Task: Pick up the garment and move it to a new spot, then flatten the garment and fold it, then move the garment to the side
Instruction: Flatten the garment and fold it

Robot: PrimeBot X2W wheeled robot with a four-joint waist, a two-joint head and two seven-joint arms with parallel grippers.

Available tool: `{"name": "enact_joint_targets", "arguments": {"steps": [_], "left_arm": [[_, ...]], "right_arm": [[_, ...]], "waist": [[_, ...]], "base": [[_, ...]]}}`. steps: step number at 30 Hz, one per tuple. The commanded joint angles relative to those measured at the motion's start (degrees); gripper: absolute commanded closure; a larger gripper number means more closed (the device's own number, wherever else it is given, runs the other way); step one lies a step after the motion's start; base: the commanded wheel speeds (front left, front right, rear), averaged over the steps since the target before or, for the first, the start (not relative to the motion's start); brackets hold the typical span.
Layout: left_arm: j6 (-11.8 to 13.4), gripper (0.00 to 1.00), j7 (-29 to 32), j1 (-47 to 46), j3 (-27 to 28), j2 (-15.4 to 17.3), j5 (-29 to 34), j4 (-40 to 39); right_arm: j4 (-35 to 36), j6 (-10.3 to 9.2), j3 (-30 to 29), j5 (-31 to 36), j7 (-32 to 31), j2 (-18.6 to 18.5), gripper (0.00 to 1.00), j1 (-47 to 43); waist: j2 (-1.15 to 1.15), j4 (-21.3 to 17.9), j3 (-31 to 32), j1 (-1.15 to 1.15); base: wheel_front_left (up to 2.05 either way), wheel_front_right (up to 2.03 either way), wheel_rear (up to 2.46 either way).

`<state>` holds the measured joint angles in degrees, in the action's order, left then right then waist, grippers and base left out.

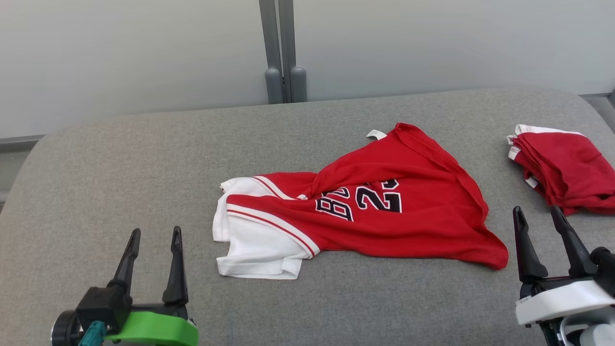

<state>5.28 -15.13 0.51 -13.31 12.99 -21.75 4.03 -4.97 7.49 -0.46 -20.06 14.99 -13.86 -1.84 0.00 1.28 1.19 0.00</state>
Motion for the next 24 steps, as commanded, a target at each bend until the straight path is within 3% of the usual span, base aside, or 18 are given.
{"name": "enact_joint_targets", "arguments": {"steps": [1, 5, 24], "left_arm": [[-0.38, 0.0, 0.01, 1.61, 0.68, -0.65, 0.58, -0.09], [-1.41, 0.0, 0.0, 4.19, 1.88, -2.07, 2.02, 0.37], [-5.36, 0.0, 0.01, 4.54, 5.08, -5.33, 5.5, 3.0]], "right_arm": [[1.18, 0.0, -0.61, -0.13, 0.18, 0.74, 0.0, -1.4], [1.89, 0.0, -1.24, -0.72, 0.19, 2.32, 0.0, -3.61], [-2.68, 0.0, -1.44, 0.96, 0.2, 1.9, 0.0, -3.51]], "waist": [[0.0, 0.0, 0.24, 0.0], [0.0, -0.42, 0.54, 0.0], [0.0, 0.1, 0.52, 0.0]], "base": [[0.0, 0.0, 0.0], [0.0, 0.0, 0.0], [0.0, 0.0, 0.0]]}}
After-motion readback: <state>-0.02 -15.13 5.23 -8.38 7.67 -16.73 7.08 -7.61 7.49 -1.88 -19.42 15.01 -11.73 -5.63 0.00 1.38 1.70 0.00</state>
